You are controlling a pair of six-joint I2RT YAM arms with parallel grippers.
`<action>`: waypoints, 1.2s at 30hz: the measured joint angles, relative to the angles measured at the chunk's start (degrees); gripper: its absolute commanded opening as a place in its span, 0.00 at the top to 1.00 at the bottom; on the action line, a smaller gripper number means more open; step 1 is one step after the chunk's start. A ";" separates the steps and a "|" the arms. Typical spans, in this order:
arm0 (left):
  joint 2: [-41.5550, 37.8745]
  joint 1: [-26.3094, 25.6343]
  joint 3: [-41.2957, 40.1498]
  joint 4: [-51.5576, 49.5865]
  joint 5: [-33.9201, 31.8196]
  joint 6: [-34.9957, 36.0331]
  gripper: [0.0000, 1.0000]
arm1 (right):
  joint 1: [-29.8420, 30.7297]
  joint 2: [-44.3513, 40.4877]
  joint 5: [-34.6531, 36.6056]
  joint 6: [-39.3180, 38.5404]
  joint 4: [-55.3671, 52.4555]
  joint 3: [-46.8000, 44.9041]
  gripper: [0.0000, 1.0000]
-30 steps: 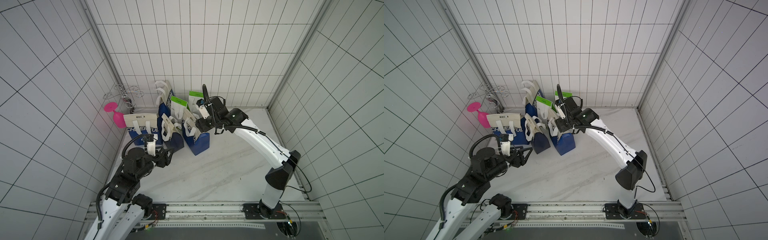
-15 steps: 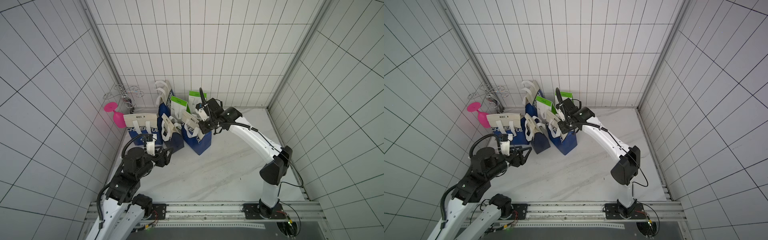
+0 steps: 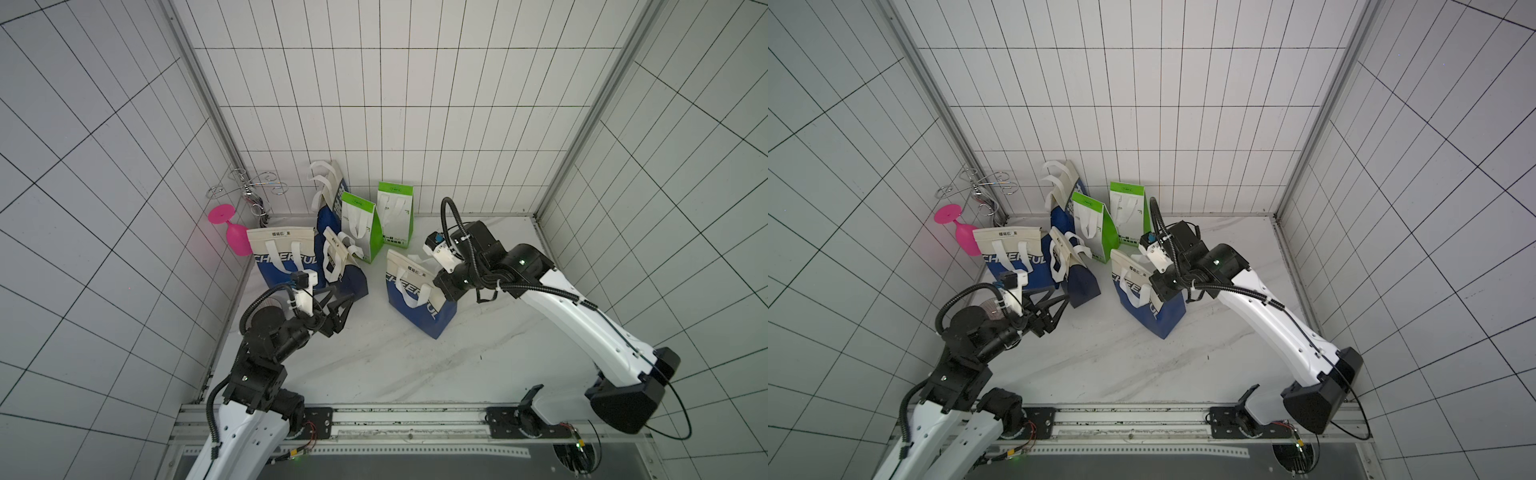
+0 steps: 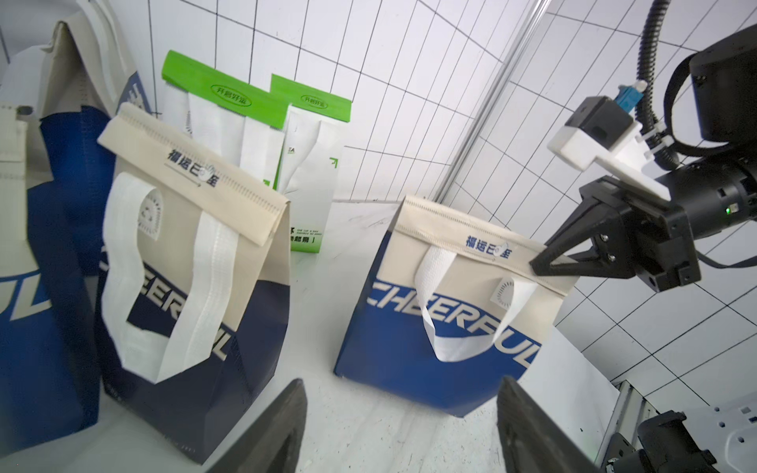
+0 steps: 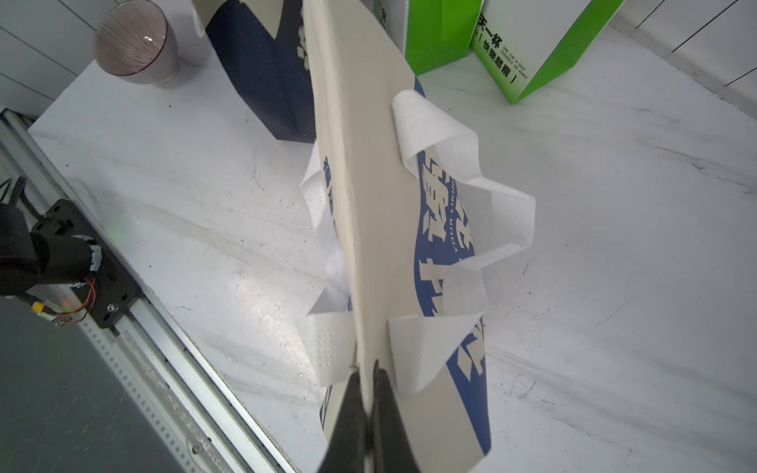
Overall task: Open the takeout bag
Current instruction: Move the takeout bag to the center of the board.
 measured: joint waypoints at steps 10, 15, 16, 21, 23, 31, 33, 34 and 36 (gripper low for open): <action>9.81 -11.76 -15.43 30.42 -0.44 1.49 0.16 | 0.00 -10.38 -13.33 -7.10 0.28 -10.99 1.00; 12.28 -12.81 -15.89 32.83 -0.17 3.50 0.17 | 0.00 -14.05 -17.27 -12.15 0.37 -14.38 1.00; 12.24 -12.87 -15.93 33.42 -0.02 3.58 0.18 | 0.00 -14.14 -17.68 -13.00 0.52 -14.84 1.00; 11.54 -13.51 -19.34 36.48 1.22 3.45 0.22 | 0.00 -13.46 -17.79 -15.28 1.77 -16.28 1.00; 11.02 -13.90 -21.62 37.24 1.68 3.21 0.25 | 0.00 -13.49 -17.51 -15.89 2.64 -16.57 1.00; 11.17 -17.14 -25.09 39.89 2.73 3.06 0.32 | 0.00 -12.52 -16.11 -18.88 4.72 -16.72 1.00; 13.14 -17.42 -25.07 41.79 3.06 3.08 0.34 | 0.00 -11.26 -16.72 -20.70 5.49 -16.63 1.00; 14.14 -17.46 -25.07 42.42 3.21 3.13 0.34 | 0.00 -10.73 -17.05 -21.40 5.84 -16.61 1.00; 16.59 -17.46 -25.07 43.50 3.37 3.30 0.38 | -0.02 -9.40 -17.66 -23.47 6.75 -16.52 1.00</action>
